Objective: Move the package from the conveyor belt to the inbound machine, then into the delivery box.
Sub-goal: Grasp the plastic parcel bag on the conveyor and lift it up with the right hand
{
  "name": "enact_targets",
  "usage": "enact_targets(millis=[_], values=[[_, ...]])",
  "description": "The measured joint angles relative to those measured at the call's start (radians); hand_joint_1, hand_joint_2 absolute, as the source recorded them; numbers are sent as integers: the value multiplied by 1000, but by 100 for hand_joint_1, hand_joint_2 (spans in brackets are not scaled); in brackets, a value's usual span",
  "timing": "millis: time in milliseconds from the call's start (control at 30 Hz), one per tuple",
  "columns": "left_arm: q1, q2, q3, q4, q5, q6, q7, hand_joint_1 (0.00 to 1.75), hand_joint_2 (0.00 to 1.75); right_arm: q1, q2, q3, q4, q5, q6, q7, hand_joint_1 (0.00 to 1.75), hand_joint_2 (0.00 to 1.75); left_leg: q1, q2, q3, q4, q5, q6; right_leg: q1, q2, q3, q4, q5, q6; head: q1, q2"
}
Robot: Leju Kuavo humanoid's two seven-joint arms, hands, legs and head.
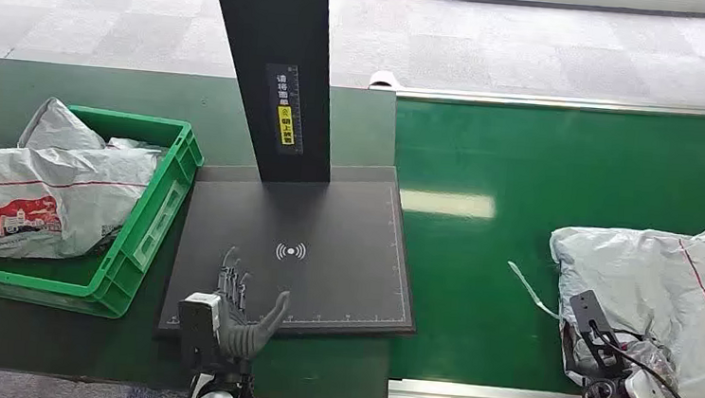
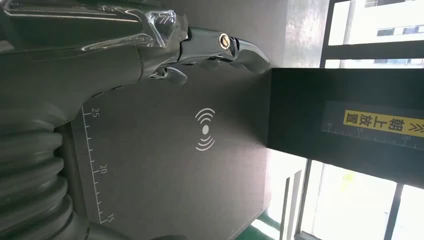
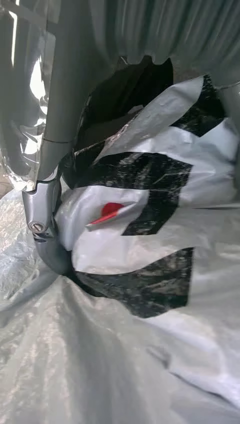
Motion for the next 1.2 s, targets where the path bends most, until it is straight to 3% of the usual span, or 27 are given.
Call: enact_targets(millis=[267, 467, 600, 733, 800, 967, 1200], values=[[2, 0, 1, -3, -5, 7, 7, 0, 175, -2, 6, -14, 9, -1, -4, -6, 175, 175, -1, -2, 1, 1, 1, 2, 0, -2, 3, -2, 2, 3, 0, 0], [14, 3, 1, -21, -8, 20, 11, 0, 175, 4, 15, -21, -24, -58, -13, -62, 175, 175, 0, -1, -1, 1, 0, 3, 0, -2, 2, -2, 2, 3, 0, 0], [23, 5, 2, -31, -13, 58, -6, 0, 175, 36, 38, -21, -95, -149, -51, -171, 175, 175, 0, -1, -3, 1, 0, 3, 0, -2, 0, -2, 2, 2, 0, 0], [57, -3, 38, -69, -100, 136, -59, 0, 175, 117, 87, 25, -289, -318, -98, -419, 175, 175, 0, -1, -6, 0, 1, 3, 0, -2, -3, -1, 2, 2, 0, 0], [79, -10, 71, -104, -124, 148, -68, 0, 175, 164, 107, 78, -423, -338, -142, -505, 175, 175, 0, -1, -8, 0, 1, 3, 0, -2, -5, -1, 1, 2, 0, 0], [107, -20, 115, -159, -125, 155, -70, 0, 175, 227, 136, 167, -634, -341, -168, -541, 175, 175, 0, -2, -10, 0, 1, 3, 0, -2, -6, -1, 1, 3, 0, 0], [121, -28, 138, -192, -152, 156, -70, 0, 175, 279, 154, 224, -774, -339, -199, -586, 175, 175, -1, -2, -10, 1, 1, 3, 0, -2, -7, -1, 1, 3, 0, 0]])
